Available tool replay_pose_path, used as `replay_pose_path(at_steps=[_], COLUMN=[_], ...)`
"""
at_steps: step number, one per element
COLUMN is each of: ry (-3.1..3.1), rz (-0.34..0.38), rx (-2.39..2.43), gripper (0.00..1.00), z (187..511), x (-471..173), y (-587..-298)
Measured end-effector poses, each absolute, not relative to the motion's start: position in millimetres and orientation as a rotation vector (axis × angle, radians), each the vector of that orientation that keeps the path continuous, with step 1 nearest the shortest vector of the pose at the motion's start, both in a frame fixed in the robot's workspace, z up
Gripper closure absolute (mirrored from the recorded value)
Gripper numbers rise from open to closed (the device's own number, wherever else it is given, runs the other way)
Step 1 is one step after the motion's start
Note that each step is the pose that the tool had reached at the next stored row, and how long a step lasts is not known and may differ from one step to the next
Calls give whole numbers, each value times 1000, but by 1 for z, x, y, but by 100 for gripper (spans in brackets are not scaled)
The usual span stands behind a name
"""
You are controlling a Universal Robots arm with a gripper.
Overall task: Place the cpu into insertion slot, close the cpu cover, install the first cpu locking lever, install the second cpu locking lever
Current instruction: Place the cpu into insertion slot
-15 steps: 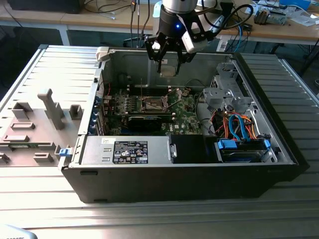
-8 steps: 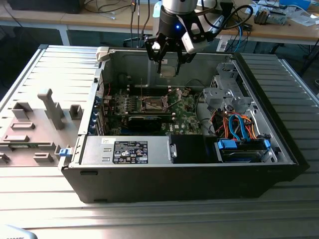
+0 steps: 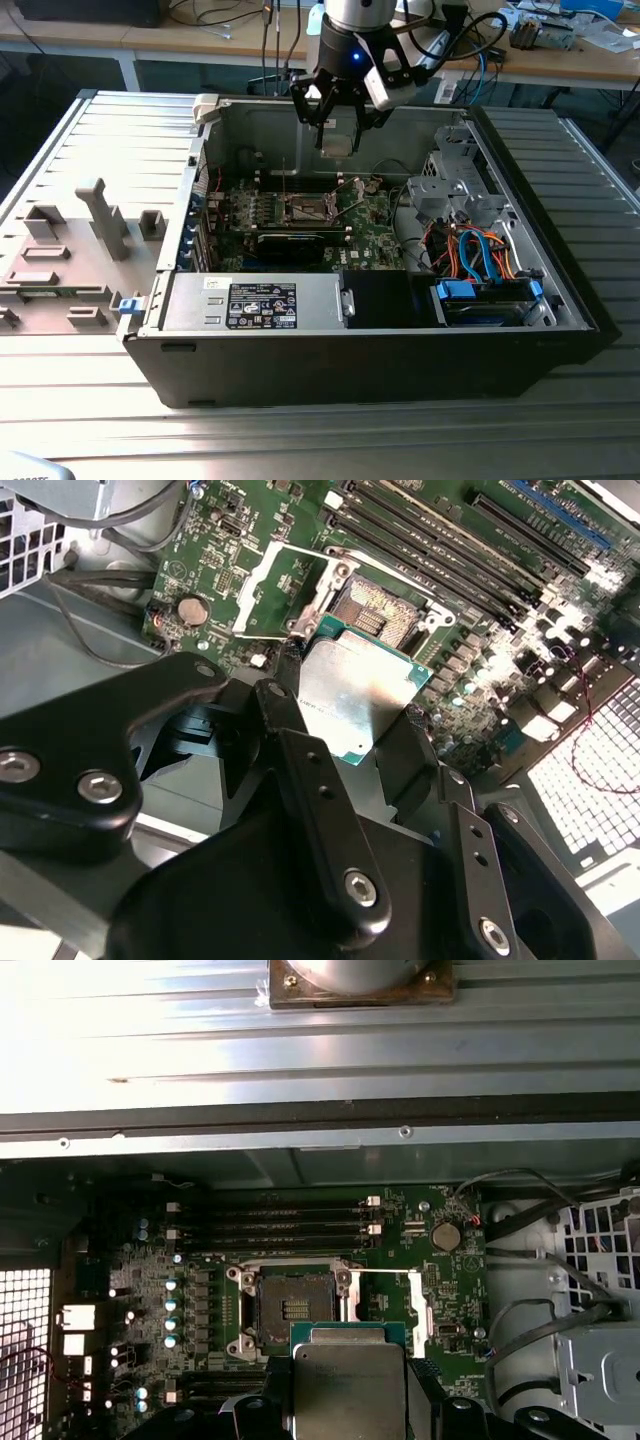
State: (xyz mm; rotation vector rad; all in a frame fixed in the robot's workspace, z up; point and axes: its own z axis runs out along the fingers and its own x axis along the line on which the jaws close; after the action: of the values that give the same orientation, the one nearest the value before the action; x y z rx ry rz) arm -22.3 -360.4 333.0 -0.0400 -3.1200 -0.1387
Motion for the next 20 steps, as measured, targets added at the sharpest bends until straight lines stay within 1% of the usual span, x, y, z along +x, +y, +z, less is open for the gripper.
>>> replay_pose_path(at_steps=[8, 11, 20], ry=[-3120, -3122, -3122], rz=[-133, -102, -101], rx=[-40, -40, -40], gripper=[46, 46, 46], z=[330, 330, 325], x=[-22, -22, -22], y=[-361, -361, -361])
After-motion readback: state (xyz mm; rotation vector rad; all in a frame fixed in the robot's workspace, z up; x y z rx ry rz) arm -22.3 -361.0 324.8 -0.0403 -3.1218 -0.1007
